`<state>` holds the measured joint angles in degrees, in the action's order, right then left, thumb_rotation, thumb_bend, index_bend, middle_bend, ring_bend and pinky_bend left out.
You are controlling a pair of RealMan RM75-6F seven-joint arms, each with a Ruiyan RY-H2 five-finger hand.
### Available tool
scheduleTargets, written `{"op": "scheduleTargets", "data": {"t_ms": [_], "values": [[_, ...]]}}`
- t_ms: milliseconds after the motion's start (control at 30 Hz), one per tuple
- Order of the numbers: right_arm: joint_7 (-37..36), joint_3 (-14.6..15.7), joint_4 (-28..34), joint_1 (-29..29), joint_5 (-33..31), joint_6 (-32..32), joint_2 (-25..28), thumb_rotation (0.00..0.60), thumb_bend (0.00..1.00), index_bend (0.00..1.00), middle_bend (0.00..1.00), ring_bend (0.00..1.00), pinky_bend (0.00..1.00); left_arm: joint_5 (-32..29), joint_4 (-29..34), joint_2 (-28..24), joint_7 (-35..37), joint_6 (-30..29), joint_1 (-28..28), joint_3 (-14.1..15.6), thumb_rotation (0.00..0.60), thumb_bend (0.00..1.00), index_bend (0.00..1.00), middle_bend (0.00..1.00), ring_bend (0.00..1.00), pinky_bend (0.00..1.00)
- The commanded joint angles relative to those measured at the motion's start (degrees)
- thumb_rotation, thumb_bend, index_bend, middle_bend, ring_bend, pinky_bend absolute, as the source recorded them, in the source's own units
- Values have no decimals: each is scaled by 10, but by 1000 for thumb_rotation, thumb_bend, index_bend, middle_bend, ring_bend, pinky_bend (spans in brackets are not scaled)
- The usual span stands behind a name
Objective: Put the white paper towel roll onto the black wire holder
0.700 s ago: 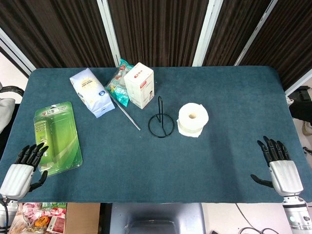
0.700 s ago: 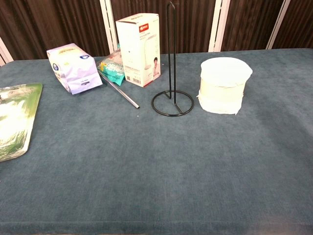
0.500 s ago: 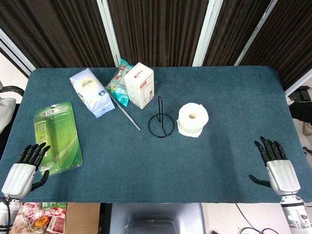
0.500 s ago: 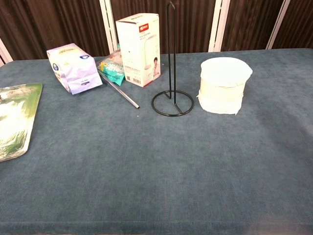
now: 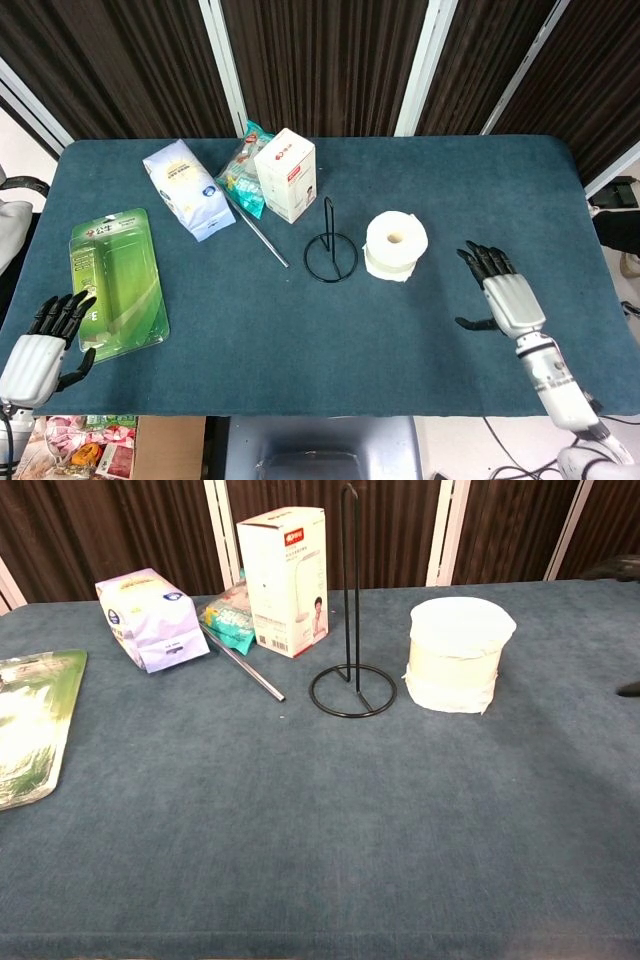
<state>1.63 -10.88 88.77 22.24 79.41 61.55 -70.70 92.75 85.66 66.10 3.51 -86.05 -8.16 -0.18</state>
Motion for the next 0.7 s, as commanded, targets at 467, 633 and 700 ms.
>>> {"op": "scheduleTargets", "data": {"t_ms": [467, 633, 700], "values": [[49, -77, -84, 180, -237, -197, -67, 600, 117, 0, 0, 0, 0, -18, 0, -4, -1, 3, 3, -5, 600, 469, 0, 18, 0, 56], [69, -75, -117, 215, -286, -217, -89, 600, 117, 0, 0, 0, 0, -22, 1, -4, -4, 7, 2, -6, 600, 471, 0, 17, 0, 56], [76, -74, -128, 225, -301, -220, -97, 600, 117, 0, 0, 0, 0, -22, 1, -4, -4, 8, 1, -6, 600, 470, 0, 17, 0, 56]]}}
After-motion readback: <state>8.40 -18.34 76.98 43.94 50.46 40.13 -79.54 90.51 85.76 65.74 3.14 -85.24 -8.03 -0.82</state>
